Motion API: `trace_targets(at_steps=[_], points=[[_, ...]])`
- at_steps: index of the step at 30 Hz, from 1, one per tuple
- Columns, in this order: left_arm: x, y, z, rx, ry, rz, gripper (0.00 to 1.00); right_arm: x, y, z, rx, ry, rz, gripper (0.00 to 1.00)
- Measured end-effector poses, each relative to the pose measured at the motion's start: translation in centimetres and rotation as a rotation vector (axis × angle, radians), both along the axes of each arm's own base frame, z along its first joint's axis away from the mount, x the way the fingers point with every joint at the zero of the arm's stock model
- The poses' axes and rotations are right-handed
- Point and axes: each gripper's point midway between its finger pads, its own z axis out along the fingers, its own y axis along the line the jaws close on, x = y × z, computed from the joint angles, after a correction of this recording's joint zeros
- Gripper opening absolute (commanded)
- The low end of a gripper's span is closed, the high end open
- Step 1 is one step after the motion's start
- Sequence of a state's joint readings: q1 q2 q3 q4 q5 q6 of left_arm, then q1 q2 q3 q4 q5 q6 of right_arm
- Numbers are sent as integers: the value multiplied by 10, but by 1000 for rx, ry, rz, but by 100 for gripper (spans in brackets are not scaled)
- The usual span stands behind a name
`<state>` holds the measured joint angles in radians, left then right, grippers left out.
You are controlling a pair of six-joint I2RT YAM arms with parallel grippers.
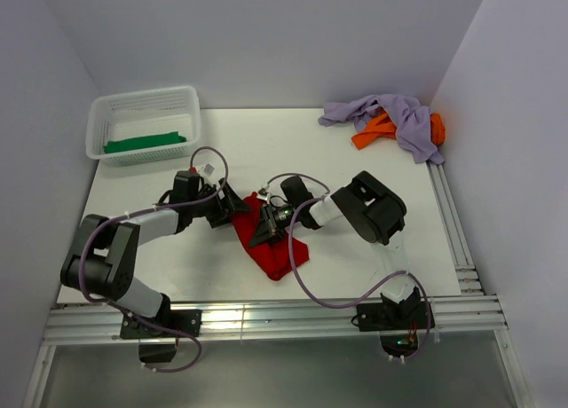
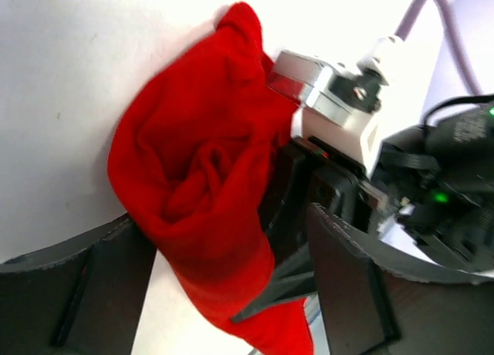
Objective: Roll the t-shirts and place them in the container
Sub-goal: Roll the tshirt
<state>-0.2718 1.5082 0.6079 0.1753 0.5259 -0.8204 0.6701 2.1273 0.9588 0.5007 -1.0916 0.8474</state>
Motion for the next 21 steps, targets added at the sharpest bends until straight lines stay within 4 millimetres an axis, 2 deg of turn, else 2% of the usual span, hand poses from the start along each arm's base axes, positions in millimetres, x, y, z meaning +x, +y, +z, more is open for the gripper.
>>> trace_targets(at_steps=[2, 3, 5, 6, 7, 8, 14, 15, 17, 19, 20, 21], points=[[4, -3, -6, 40, 8, -13, 72, 0, 0, 0, -4, -1, 4, 0], [4, -5, -8, 58, 11, -22, 57, 1, 0, 0, -6, -2, 6, 0], [2, -6, -15, 109, 20, -31, 37, 1, 0, -1, -10, -4, 9, 0], [2, -6, -19, 136, 30, -33, 17, 1, -1, -1, -13, -3, 10, 0], [2, -5, -21, 154, 41, -34, 5, 1, -1, -1, -15, -3, 11, 0], [3, -4, -23, 179, 53, -34, 0, 1, -1, -1, -16, -3, 11, 0], [8, 0, -26, 288, 147, -31, 0, 4, -4, 1, -49, -56, -4, 27], [9, 0, -26, 300, 161, -31, 0, 5, -5, 2, -59, -69, -9, 38], [12, 1, -26, 324, 192, -31, 0, 8, -8, 6, -85, -109, -20, 43], [15, 1, -26, 339, 207, -32, 0, 11, -12, 12, -113, -154, -32, 57], [16, 1, -27, 346, 215, -31, 0, 12, -14, 14, -128, -170, -36, 60], [17, 2, -27, 352, 220, -32, 0, 12, -17, 17, -143, -190, -42, 69]])
